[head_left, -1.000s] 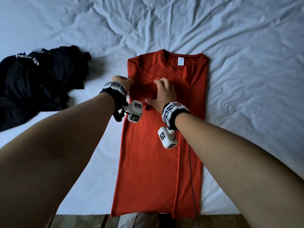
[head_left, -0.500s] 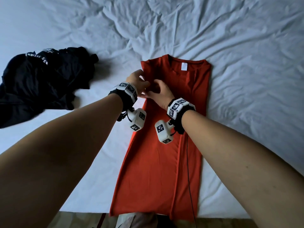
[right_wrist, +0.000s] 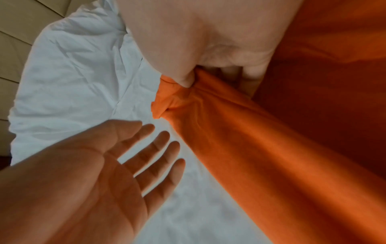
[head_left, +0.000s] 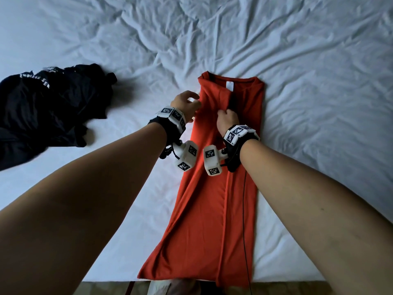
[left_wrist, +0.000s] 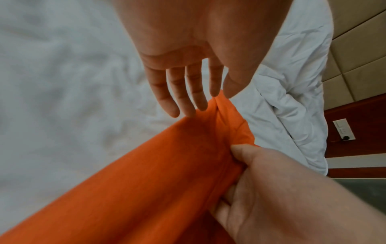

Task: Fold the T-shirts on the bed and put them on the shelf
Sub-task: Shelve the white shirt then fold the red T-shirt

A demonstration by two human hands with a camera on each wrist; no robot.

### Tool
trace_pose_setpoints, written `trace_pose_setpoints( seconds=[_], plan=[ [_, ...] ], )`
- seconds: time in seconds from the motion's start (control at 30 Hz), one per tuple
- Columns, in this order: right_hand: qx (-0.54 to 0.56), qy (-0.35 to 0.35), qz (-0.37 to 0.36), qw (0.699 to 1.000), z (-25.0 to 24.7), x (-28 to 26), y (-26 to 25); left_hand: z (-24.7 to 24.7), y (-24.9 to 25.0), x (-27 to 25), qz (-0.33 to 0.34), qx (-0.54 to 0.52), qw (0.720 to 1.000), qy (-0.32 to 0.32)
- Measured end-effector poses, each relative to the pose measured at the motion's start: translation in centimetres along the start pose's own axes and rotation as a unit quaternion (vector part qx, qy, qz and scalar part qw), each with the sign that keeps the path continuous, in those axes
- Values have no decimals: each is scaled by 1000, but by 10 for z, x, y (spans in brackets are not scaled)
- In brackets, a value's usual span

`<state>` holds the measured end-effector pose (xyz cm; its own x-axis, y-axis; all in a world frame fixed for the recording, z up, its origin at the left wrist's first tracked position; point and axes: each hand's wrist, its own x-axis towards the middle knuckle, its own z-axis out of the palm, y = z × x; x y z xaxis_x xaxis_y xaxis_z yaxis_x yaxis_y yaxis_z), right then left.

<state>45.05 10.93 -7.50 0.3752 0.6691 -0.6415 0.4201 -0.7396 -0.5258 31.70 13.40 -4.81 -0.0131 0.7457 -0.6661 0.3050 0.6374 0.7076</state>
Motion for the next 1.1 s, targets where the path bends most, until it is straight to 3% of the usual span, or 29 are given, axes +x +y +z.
trace_pose_setpoints(
  seconds=[0.17,0.37,0.53,0.7,0.87,1.1],
  plan=[
    [-45,-20,47,998,-9,14,9,4,-12,7,-31,1,1000,-3],
    [-53,10,47,997,-10,7,8,5,-18,4,-44,0,999,-19],
    [-5,-13,19,1000,-7,8,25,2,-21,-16,-55,-4,998,-24],
    [5,-29,16,999,-18,-17,39,-2,-33,-51,-58,-14,998,-21],
    [101,-65,32,992,-29,-88,42,-2,-56,-91,-65,-8,997,-27],
    [132,-127,51,982,-18,-157,99,4,-120,-155,-84,45,994,-46]
  ],
)
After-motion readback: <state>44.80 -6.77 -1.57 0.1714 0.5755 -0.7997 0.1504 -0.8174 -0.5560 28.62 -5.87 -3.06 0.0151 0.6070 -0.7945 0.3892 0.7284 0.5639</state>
